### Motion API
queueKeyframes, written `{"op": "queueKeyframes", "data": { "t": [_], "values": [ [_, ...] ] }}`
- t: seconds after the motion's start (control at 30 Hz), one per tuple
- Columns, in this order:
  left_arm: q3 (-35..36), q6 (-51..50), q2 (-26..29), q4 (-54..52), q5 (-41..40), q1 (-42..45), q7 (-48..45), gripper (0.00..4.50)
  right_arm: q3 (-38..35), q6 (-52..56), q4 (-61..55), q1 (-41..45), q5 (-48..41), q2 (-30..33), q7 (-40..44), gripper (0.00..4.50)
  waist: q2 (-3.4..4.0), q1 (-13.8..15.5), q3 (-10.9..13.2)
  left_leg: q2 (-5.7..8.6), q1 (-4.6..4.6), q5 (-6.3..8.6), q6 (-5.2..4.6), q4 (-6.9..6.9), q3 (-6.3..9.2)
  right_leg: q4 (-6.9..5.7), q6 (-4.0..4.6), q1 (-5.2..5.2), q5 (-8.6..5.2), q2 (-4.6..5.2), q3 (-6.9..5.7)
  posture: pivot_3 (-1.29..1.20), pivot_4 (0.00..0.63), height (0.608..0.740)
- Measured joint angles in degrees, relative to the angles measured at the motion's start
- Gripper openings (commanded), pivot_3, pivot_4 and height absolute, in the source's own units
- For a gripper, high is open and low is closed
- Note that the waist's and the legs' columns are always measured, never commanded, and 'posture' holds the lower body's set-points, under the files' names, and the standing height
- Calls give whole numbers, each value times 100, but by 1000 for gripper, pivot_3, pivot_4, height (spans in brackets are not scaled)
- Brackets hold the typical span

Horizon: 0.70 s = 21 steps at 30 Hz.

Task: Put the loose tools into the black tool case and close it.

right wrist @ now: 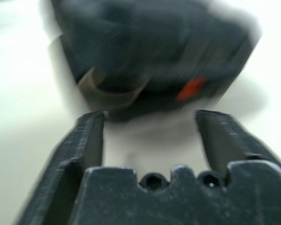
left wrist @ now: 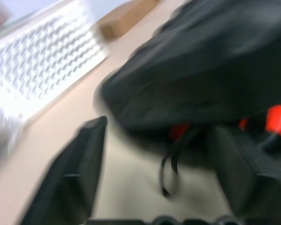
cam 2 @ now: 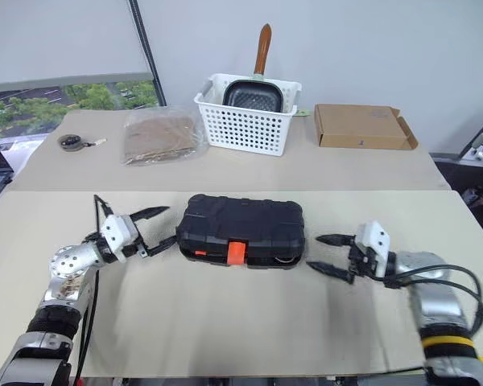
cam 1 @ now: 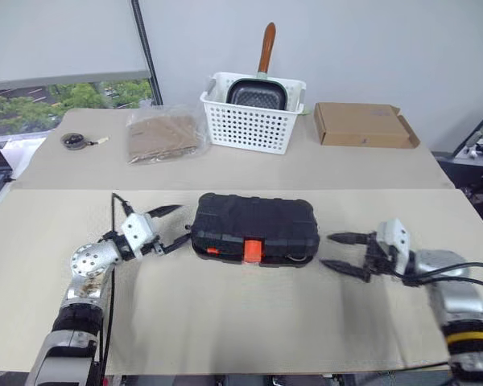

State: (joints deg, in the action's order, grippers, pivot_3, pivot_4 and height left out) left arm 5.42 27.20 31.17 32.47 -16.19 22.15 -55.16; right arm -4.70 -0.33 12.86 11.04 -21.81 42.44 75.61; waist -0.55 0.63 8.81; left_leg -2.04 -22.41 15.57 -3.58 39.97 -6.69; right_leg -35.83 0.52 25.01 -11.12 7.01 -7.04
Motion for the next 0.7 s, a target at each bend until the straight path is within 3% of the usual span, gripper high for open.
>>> {"op": "queueKeyframes", "data": {
  "t": [0.27, 0.4, 0.6, 0.7],
  "values": [
    [199, -658, -489, 134, -155, 1196, 605, 4495, 813, 1636, -1778, -510, -225, -7, -264, 4446, -8, 15, 1, 3, 8, -9, 8, 6, 0, 0, -22, -11, 10, 13, 2, 0, 150, 700],
    [119, -778, -806, 238, -93, 1807, 747, 4495, 1191, 1921, -1971, -338, -85, -431, -735, 4446, -26, 11, 3, 7, -6, -14, 1, 11, -1, 4, -24, -3, 13, 6, 2, 0, 150, 700],
    [-273, -886, -1027, 237, 31, 2093, 307, 4495, 1206, 2072, -1780, 6, 93, -1110, -1643, 4446, -28, -26, 4, 8, -6, -21, 9, 6, -15, 7, -21, 4, 15, -6, 3, 0, 150, 700],
    [-661, -1002, -1260, 237, 82, 2216, -128, 4495, 995, 1928, -1190, 475, 293, -1703, -2607, 4446, -30, -14, 5, 7, -11, -30, 9, 8, -12, 0, -18, 10, 17, -10, 4, 0, 150, 700]
  ]
}}
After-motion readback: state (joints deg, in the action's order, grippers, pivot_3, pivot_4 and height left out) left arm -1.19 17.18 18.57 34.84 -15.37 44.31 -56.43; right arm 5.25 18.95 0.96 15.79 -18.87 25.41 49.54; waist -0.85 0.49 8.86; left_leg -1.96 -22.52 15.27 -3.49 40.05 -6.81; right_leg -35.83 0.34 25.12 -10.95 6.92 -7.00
